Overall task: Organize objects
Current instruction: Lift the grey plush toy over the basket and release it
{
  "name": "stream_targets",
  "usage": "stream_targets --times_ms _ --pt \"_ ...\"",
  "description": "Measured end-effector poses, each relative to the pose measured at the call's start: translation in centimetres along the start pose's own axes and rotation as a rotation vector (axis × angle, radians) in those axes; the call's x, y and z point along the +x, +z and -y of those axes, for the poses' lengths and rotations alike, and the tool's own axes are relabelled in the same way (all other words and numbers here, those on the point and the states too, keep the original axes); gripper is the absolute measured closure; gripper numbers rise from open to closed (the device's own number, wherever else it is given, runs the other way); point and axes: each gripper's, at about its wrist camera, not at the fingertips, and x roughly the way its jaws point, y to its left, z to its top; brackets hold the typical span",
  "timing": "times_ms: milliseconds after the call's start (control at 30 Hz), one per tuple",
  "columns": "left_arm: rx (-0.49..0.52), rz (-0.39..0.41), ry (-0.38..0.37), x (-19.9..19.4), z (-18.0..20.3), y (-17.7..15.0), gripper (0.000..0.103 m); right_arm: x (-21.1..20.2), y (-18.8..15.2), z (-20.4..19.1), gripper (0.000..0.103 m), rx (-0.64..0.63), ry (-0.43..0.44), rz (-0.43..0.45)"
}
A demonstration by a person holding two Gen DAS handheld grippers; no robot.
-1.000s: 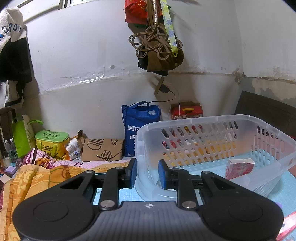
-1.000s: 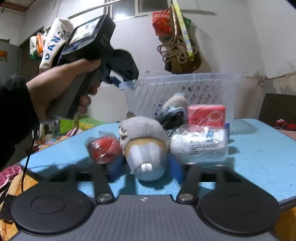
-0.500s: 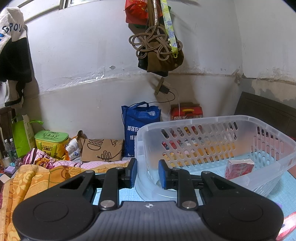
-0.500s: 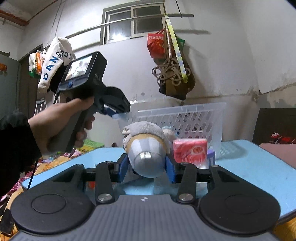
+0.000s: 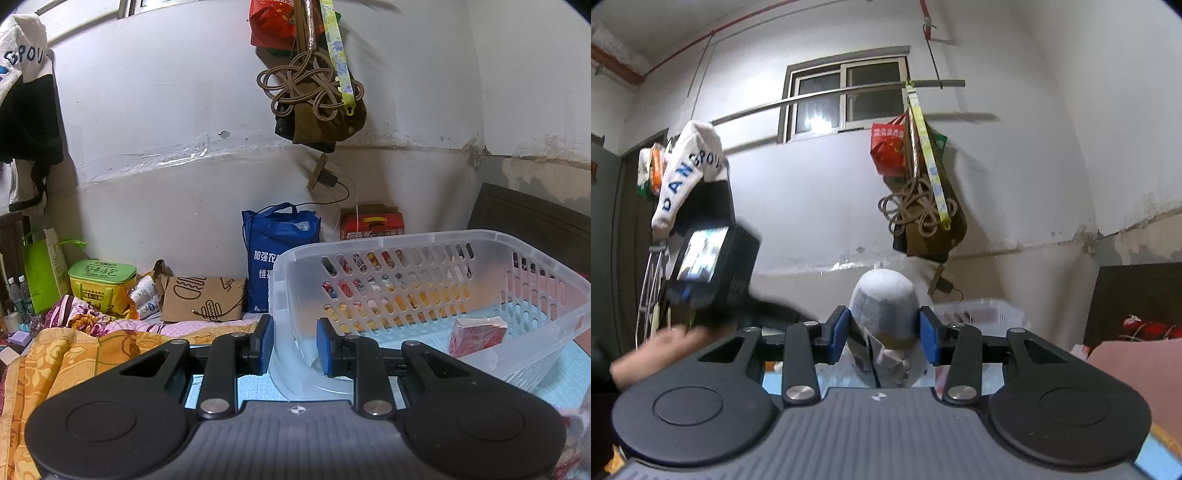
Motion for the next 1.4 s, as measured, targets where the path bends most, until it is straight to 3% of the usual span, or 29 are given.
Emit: stream_targets --times_ms 200,500,867,1267,1400 --pt "-0.001 0.002 0.0 0.0 0.1 0.1 0.074 2.6 1.5 0.6 0.06 -0.014 0.025 -0.028" --pt "0.0 -0.002 -0.002 0.1 0.4 0.2 0.074 4.2 2.0 2.4 0.06 0.081 0.093 -0.112" --pt "0.001 -0.002 -0.002 0.1 0.3 0.2 0.074 4.1 4.6 2.6 0.064 0.068 0.099 -0.077" --pt "-0.001 -0.002 -0.002 0.1 0.4 0.2 0.073 4.4 -0.4 1.8 0.064 0.063 0.165 -0.258" --pt "0.001 -0.003 -0.003 0.1 0.3 0.2 0.073 4.0 -0.9 1.8 0.064 0.069 0.165 -0.262"
